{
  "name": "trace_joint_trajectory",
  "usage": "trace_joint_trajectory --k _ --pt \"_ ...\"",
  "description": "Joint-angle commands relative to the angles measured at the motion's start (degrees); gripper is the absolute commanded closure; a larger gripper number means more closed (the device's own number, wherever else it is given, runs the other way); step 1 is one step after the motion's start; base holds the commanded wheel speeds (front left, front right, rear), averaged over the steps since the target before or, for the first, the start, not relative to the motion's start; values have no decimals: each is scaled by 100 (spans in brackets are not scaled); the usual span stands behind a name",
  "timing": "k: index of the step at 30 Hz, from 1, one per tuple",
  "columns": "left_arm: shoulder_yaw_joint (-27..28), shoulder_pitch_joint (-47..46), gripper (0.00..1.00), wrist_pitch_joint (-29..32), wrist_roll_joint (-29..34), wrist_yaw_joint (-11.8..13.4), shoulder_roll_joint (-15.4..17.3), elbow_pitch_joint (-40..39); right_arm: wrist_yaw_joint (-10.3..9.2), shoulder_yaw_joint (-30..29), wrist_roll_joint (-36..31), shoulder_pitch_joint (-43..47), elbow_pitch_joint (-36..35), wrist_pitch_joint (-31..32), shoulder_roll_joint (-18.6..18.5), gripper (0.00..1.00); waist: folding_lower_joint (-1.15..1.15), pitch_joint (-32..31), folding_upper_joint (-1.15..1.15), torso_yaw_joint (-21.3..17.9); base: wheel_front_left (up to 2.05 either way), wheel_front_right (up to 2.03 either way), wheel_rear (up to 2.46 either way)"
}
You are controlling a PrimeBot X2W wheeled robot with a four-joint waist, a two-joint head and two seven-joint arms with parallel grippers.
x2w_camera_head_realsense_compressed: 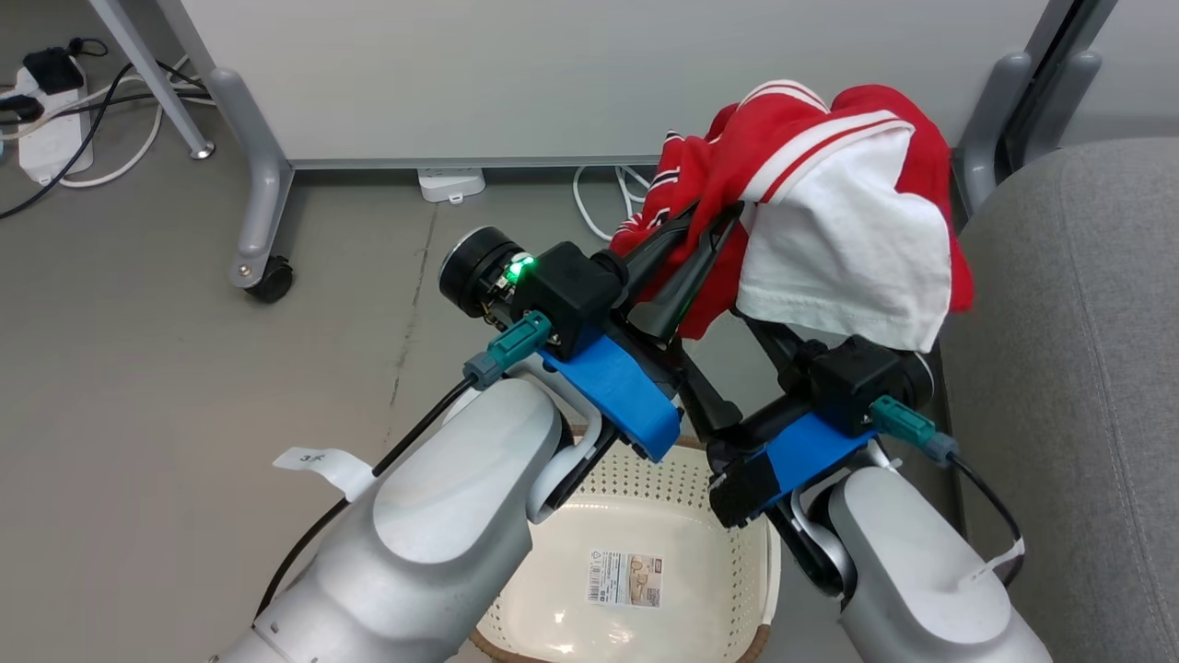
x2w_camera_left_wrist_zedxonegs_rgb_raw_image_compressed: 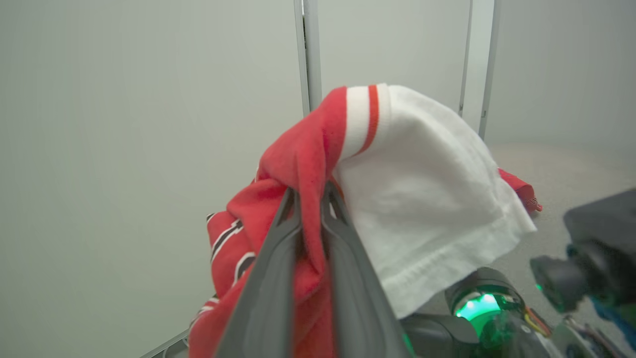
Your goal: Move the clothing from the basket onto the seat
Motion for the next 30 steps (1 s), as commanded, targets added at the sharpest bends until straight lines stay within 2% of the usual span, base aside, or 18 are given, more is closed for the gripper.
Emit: trace_joint_trajectory --k 1,5,6,7,8,30 --pt "-16 -99 100 -29 22 -35 -14 -15 3 0 80 -166 44 -5 -7 0 -1 42 0 28 0 0 0" --pt "-69 -107 100 -29 0 -38 -39 3 3 -50 290 -313 -24 -5 -5 0 -1 65 0 77 0 0 0" --pt "-84 -110 100 -29 -13 -39 -47 3 3 -27 330 -309 -68 -5 -5 25 -1 63 0 82 0 0 0" --pt "-98 -115 100 -29 -28 -39 -53 2 3 0 352 -306 -105 -5 -5 70 -1 62 0 84 0 0 0" --pt "-102 -115 100 -29 -42 -39 -56 -1 3 20 373 -294 -120 -4 -6 100 -1 58 0 85 0 0 0" --pt "-34 -80 100 -29 0 -41 -72 59 3 34 391 -144 -173 -5 -6 100 -1 -24 0 35 0 0 0"
